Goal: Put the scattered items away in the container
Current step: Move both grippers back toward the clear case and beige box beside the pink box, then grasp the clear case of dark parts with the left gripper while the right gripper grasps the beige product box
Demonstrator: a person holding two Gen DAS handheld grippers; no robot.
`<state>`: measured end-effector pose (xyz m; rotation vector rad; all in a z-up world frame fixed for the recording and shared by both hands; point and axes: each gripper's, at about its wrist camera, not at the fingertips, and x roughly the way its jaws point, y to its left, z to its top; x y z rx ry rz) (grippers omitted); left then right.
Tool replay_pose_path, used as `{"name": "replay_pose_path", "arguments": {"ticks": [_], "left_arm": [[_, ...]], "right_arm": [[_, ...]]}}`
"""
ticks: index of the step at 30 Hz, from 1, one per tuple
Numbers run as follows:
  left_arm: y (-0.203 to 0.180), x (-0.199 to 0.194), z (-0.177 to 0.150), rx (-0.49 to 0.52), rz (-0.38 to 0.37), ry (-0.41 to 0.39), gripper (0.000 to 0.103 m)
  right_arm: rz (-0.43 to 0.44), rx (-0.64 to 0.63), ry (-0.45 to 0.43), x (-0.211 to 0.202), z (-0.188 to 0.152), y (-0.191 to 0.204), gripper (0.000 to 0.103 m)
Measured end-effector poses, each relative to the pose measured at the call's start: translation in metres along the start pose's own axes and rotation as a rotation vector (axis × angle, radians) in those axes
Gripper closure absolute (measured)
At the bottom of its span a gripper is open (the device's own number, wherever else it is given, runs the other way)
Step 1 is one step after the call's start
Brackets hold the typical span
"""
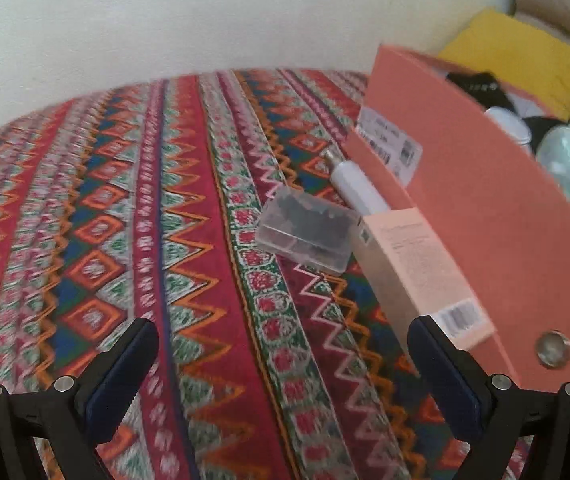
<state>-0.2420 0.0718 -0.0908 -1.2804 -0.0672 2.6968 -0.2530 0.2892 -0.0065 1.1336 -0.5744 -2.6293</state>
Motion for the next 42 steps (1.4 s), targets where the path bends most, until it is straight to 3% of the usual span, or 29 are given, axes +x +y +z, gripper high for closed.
{"name": "replay_pose_path", "arguments": {"ticks": [2,7,10,15,19,23,25,26,28,31,35,38,39,40,42], "left_arm": [[0.004,0.024,0.007,0.003,-0.018,0.048,0.001],[-0.007,0.063,0.022,0.016,-0.104,0.105,0.001],[-0.013,0.080,0.033,0.030,-0.042,0.113,0.000],[-0.007,0.102,0.049,0.006,-0.001,0.104,0.001],[-0.004,0.109,0.054,-0.005,-0.020,0.081,0.005],[-0.001,0.098,0.045,0.034,0.044,0.072,0.023],[0.012,0.087,0.037,0.019,0.074,0.069,0.025],[0.025,0.080,0.030,0.001,0.092,0.064,0.025],[0.054,0.063,0.016,-0.036,0.130,0.056,0.025],[0.104,0.032,-0.005,-0.107,0.168,0.055,0.025],[0.150,-0.004,-0.022,-0.187,0.172,0.049,0.025],[0.159,-0.020,-0.023,-0.184,0.142,0.023,0.025],[0.158,-0.023,-0.021,-0.177,0.126,0.013,0.025],[0.152,-0.026,-0.017,-0.157,0.103,-0.005,0.025],[0.138,-0.032,-0.007,-0.118,0.057,-0.038,0.019]], "right_arm": [[-0.014,-0.011,-0.042,-0.009,0.002,-0.001,0.002],[0.031,-0.008,-0.039,-0.017,0.003,0.000,0.001],[0.058,-0.006,-0.038,-0.021,0.003,0.001,0.001],[0.086,-0.025,-0.034,-0.029,0.002,0.008,0.001],[0.145,-0.024,-0.030,-0.024,-0.003,0.023,0.001],[0.174,-0.073,0.030,0.010,-0.023,0.056,0.001],[0.149,-0.126,0.096,0.037,-0.040,0.075,0.001],[0.130,-0.157,0.126,0.050,-0.048,0.085,0.000],[-0.083,-0.346,0.092,0.062,-0.068,0.111,0.000],[-0.262,-0.493,0.081,0.079,-0.089,0.128,0.000],[-0.283,-0.632,0.098,0.096,-0.116,0.150,0.000],[-0.309,-0.694,0.123,0.115,-0.135,0.162,0.001],[-0.357,-0.720,0.110,0.118,-0.139,0.165,0.001],[-0.459,-0.751,0.077,0.124,-0.143,0.165,0.000],[-0.582,-0.771,0.073,0.142,-0.142,0.154,0.000]]}}
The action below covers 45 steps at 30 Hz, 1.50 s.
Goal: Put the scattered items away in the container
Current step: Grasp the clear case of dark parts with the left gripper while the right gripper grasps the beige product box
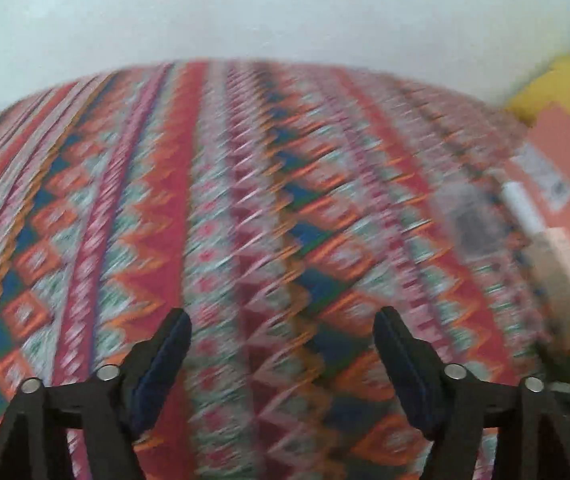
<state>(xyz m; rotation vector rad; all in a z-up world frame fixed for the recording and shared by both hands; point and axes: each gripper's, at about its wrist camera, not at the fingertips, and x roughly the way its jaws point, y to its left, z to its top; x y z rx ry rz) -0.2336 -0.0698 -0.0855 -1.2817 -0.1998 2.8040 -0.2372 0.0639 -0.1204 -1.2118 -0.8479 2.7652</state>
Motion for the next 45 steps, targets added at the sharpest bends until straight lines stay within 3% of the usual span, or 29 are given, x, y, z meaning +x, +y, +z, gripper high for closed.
{"name": "replay_pose_path", "arguments": {"ticks": [1,4,12,16,21,24,25,26,27,29,30,31,39,45], "left_arm": [[-0.008,0.000,0.005,0.015,-0.018,-0.005,0.016],[-0.033,0.004,0.020,0.063,-0.060,-0.010,0.008],[-0.075,0.044,0.066,0.098,-0.162,0.037,0.003],[-0.102,0.076,0.077,0.163,-0.135,0.098,0.003],[-0.144,0.117,0.081,0.270,-0.071,0.168,0.003],[-0.155,0.144,0.074,0.291,-0.023,0.233,0.003],[-0.153,0.151,0.070,0.286,-0.008,0.246,0.006],[-0.150,0.154,0.067,0.271,0.003,0.247,0.014],[-0.144,0.150,0.066,0.243,-0.005,0.229,0.017],[-0.135,0.143,0.065,0.205,-0.005,0.202,0.033],[-0.132,0.138,0.064,0.197,-0.006,0.195,0.044],[-0.129,0.132,0.061,0.192,-0.005,0.189,0.046],[-0.118,0.074,0.031,0.190,0.015,0.111,0.048],[-0.123,-0.004,0.001,0.198,0.040,-0.011,0.047]], "right_arm": [[-0.044,-0.022,0.042,0.014,-0.002,0.001,0.000],[-0.018,-0.021,0.057,0.041,-0.010,-0.014,0.001],[-0.047,-0.115,0.049,0.032,-0.022,-0.030,0.001],[-0.071,-0.165,0.046,0.029,-0.030,-0.040,0.001],[0.043,-0.092,0.065,0.028,-0.033,-0.067,0.000],[0.159,0.021,0.097,0.032,-0.032,-0.083,0.002],[0.211,0.059,0.110,0.033,-0.032,-0.089,0.004],[0.263,0.097,0.122,0.034,-0.031,-0.095,0.017],[0.312,0.133,0.134,0.035,-0.031,-0.101,0.040],[0.324,0.127,0.124,0.026,-0.032,-0.105,0.048],[0.330,0.124,0.120,0.021,-0.032,-0.107,0.048],[0.337,0.122,0.115,0.016,-0.033,-0.109,0.048],[0.451,0.122,0.107,-0.036,-0.050,-0.109,0.048],[0.453,0.134,0.046,-0.108,-0.072,-0.144,0.048]]}}
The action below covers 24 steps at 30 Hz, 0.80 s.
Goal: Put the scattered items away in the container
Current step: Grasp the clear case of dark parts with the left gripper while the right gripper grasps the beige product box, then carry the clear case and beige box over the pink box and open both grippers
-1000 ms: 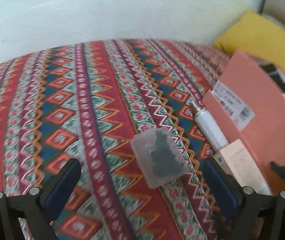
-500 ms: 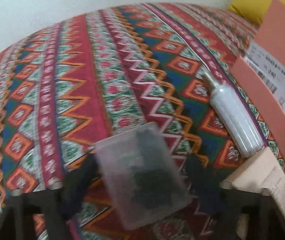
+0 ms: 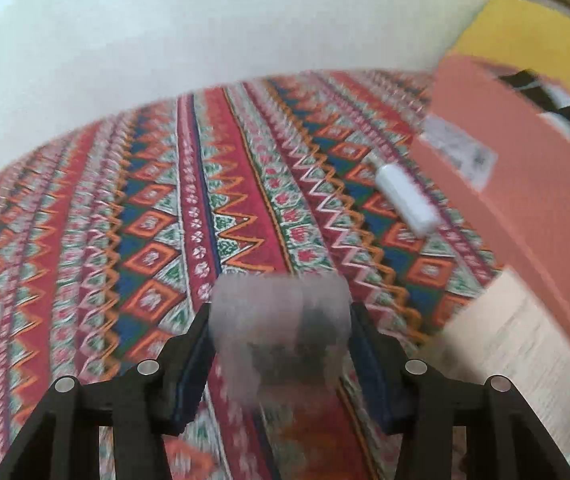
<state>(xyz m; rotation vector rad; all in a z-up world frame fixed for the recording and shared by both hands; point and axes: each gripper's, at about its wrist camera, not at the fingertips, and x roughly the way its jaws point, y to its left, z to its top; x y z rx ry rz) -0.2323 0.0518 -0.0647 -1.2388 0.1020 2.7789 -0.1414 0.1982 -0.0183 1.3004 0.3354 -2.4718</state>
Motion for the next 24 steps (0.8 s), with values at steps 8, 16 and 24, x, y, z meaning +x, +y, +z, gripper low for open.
{"name": "replay_pose_path", "arguments": {"ticks": [8,16,24], "left_arm": [[-0.033,-0.101,-0.008,0.031,-0.057,-0.157,0.047],[-0.039,-0.121,-0.016,0.063,-0.037,-0.178,0.023],[-0.016,-0.015,-0.031,0.109,-0.035,0.017,0.012]], "right_arm": [[-0.055,0.026,-0.152,-0.118,-0.026,-0.014,0.048],[-0.108,0.114,-0.296,-0.188,-0.039,-0.012,0.048],[-0.035,0.205,-0.320,-0.150,-0.026,-0.035,0.048]]}}
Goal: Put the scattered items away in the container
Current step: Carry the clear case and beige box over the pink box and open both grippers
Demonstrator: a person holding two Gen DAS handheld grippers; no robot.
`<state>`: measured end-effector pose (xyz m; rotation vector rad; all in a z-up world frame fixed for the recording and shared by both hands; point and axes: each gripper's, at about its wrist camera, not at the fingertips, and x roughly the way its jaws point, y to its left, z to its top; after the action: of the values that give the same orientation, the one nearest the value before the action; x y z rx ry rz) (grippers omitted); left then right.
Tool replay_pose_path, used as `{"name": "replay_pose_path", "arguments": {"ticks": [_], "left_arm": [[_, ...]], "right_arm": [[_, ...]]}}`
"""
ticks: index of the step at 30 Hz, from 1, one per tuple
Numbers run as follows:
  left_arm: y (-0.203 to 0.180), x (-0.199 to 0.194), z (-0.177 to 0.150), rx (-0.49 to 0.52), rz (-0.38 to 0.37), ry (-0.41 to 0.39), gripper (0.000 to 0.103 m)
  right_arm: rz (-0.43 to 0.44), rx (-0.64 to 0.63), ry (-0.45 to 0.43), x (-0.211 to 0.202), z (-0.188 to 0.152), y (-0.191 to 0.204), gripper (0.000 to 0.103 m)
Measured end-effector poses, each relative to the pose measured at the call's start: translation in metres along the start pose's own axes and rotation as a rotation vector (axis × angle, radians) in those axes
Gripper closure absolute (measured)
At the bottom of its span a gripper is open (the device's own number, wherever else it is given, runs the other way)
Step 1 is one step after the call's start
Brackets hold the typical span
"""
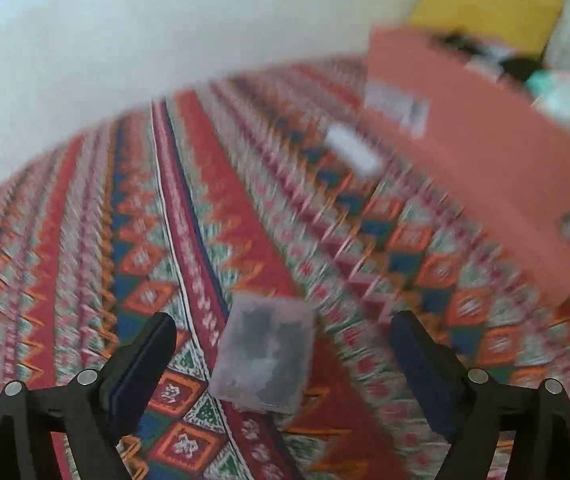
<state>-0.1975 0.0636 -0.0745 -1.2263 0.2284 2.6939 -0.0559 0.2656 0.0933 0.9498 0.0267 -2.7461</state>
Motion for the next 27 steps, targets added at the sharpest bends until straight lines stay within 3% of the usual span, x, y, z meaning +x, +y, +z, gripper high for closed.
{"name": "replay_pose_path", "arguments": {"ticks": [5,7,8,14,22,27], "left_arm": [[0.003,0.001,-0.001,-0.040,-0.008,-0.015,0.009],[0.004,0.001,-0.001,-0.055,-0.011,-0.022,0.024],[0.005,0.001,-0.001,-0.063,-0.012,-0.025,0.049],[0.008,0.000,-0.001,-0.108,-0.021,-0.046,0.048],[-0.036,-0.109,0.025,-0.026,-0.044,-0.246,0.048],[-0.061,-0.168,0.068,-0.028,-0.184,-0.373,0.048]], "right_arm": [[0.041,0.023,0.042,0.045,-0.003,-0.009,0.048],[0.038,0.024,0.050,0.052,-0.004,-0.011,0.048],[0.037,0.025,0.054,0.056,-0.004,-0.013,0.048],[0.047,0.023,0.066,0.074,-0.005,-0.019,0.048],[0.053,-0.016,0.026,0.061,-0.007,-0.002,0.048],[-0.022,0.025,-0.106,0.012,0.009,-0.032,0.048]]}}
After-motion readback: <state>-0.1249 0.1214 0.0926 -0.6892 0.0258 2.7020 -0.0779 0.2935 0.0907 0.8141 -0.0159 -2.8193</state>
